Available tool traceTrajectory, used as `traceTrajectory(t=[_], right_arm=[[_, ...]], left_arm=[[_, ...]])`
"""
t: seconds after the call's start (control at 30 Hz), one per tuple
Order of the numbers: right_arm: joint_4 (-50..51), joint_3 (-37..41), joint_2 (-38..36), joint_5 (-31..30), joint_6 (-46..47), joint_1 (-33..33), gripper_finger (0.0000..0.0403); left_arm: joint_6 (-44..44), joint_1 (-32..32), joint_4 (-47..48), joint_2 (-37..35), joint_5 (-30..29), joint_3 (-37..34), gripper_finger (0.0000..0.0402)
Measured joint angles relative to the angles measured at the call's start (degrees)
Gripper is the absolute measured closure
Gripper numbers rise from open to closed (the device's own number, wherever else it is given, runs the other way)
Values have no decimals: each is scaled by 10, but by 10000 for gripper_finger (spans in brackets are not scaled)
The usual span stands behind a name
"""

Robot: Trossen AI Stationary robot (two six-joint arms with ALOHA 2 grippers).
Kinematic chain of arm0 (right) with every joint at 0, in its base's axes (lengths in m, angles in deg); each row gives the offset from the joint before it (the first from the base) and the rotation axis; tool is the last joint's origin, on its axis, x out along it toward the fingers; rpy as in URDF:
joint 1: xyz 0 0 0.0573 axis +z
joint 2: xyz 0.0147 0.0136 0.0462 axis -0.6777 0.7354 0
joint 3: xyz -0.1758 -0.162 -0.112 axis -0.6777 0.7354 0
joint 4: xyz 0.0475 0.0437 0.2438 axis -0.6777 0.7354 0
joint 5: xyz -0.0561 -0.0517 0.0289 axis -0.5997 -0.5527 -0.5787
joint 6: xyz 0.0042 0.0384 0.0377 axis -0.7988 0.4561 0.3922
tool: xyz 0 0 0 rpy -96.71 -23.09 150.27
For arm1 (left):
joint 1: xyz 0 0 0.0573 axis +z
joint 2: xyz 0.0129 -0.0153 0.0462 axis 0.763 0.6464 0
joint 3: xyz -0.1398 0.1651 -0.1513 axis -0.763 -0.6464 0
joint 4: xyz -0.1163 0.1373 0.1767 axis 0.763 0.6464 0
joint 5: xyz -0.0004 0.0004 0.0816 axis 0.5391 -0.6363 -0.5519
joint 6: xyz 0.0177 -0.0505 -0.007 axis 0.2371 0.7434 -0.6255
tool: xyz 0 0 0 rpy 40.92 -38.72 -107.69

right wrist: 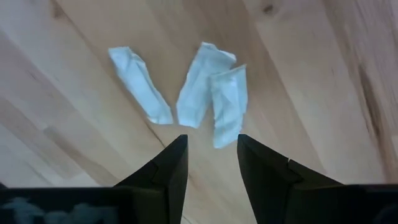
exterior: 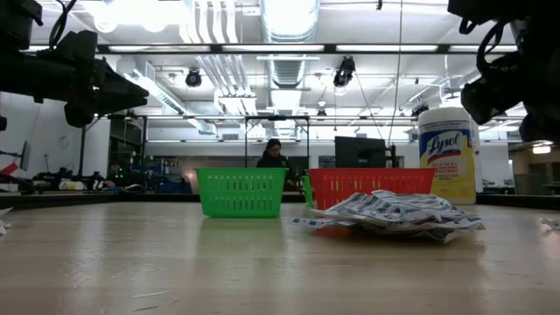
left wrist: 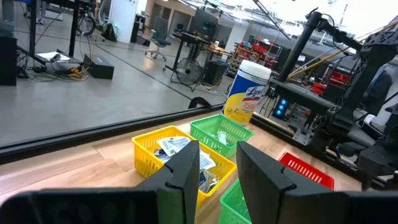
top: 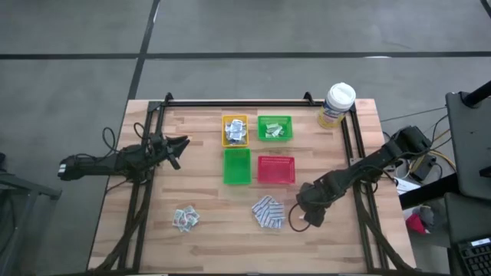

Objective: Pick & Place First Aid Supplies
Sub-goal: Put the green bandage pack into the top green bin

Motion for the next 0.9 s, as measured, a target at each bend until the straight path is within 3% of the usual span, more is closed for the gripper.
traceTrajectory(t=[0.9], right_arm=[[-10,30,0,-20,71,0,287]], left_arm=[[0,0,0,0,0,0,293]])
